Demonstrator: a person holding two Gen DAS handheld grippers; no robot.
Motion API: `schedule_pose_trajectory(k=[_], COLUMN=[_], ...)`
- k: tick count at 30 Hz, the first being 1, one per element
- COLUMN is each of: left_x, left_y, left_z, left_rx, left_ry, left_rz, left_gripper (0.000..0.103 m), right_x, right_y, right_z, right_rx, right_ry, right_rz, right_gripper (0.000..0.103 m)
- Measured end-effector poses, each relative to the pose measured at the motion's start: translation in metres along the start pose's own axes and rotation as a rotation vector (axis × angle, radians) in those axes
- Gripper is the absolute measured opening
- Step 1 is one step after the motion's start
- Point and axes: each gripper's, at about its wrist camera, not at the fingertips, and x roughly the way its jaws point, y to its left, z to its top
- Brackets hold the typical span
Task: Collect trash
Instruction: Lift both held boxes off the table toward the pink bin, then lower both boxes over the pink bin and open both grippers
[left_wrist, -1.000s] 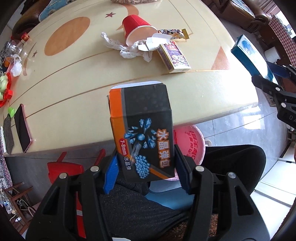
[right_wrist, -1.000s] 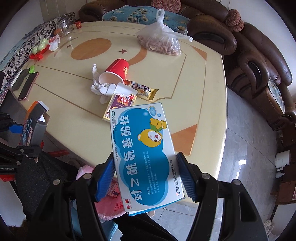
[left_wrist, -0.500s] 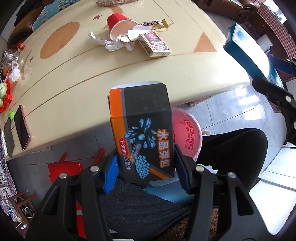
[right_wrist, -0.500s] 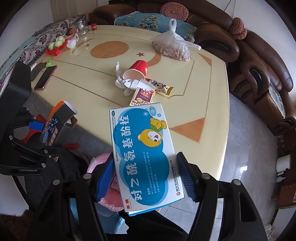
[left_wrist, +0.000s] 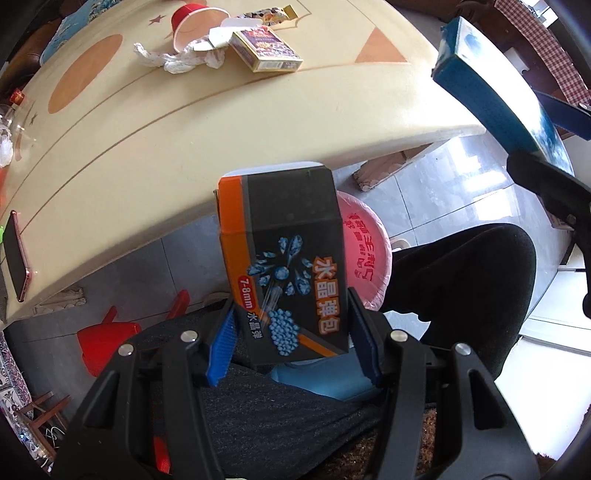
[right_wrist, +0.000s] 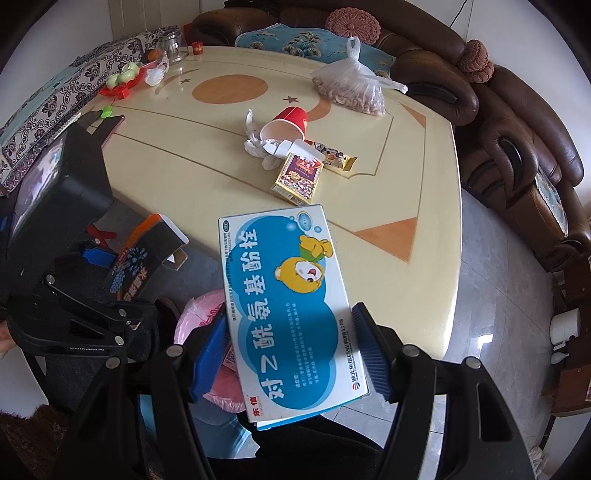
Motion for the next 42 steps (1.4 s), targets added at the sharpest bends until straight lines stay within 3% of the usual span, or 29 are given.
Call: schedule_pose_trajectory(k=[6, 16, 29, 42], left_x=[0.027, 0.081, 0.140, 0.220], left_y=[-0.001, 0.001, -0.007, 0.004], left_z=[-0.008, -0.016, -0.025, -0.024], left_rx=[0.000, -0.007, -0.002, -0.099], left_ry=[0.013, 0.039, 0.105, 0.229], left_rz=[-0.021, -0.043, -0.094, -0.145], left_gripper=[0.054, 0.054, 0.054, 0.054], right_x=[0.015, 0.063, 0.113, 0.194], right_y=[0.014, 0.021, 0.038, 0.036], right_z=[-0.014, -0.044, -0.076, -0.102], right_rx=[-0.023, 0.051, 0.048, 0.163], right_ry=[-0.005, 0.045, 0.085, 0.188], right_rz=[-0.014, 0.052, 0.043, 0.111], right_gripper=[0.064, 0.064, 0.064, 0.064])
